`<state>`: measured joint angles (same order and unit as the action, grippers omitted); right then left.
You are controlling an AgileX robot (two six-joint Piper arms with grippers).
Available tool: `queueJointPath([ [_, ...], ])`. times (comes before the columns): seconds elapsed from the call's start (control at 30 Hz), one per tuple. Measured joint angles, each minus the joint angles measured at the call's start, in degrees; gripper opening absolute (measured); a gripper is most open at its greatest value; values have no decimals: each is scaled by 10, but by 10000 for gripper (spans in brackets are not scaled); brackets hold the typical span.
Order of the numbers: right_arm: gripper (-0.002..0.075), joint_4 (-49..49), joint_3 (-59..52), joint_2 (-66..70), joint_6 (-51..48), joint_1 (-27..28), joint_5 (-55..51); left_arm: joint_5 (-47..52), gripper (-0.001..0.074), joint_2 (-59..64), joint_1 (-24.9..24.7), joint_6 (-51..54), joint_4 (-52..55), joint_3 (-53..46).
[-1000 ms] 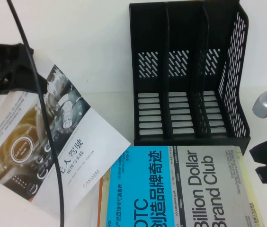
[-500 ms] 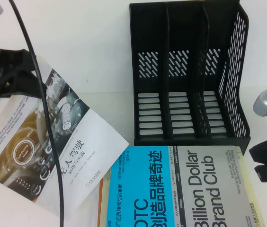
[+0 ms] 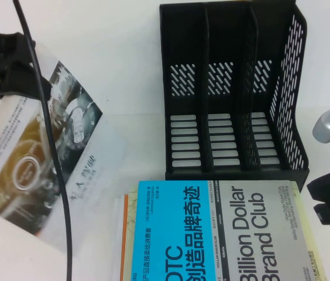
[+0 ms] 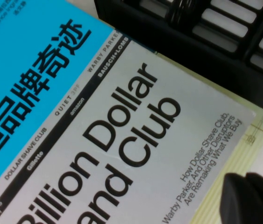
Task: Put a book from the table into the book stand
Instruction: Place the book on the book shelf
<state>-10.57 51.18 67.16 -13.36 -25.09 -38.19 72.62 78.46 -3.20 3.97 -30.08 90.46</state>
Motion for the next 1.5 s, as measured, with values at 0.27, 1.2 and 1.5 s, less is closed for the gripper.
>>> queueJointPath([
  [0.27, -3, 0, 0, 0, 0, 0, 12, 0, 100, 0, 0, -1, 11, 4],
  [1.2, -3, 190, 38, -16, 218, 0, -30, 0, 100, 282, -104, -181, -35, 468],
  [1.5, -3, 189, 38, -16, 223, 0, -32, 0, 100, 335, -122, -242, 48, 487],
])
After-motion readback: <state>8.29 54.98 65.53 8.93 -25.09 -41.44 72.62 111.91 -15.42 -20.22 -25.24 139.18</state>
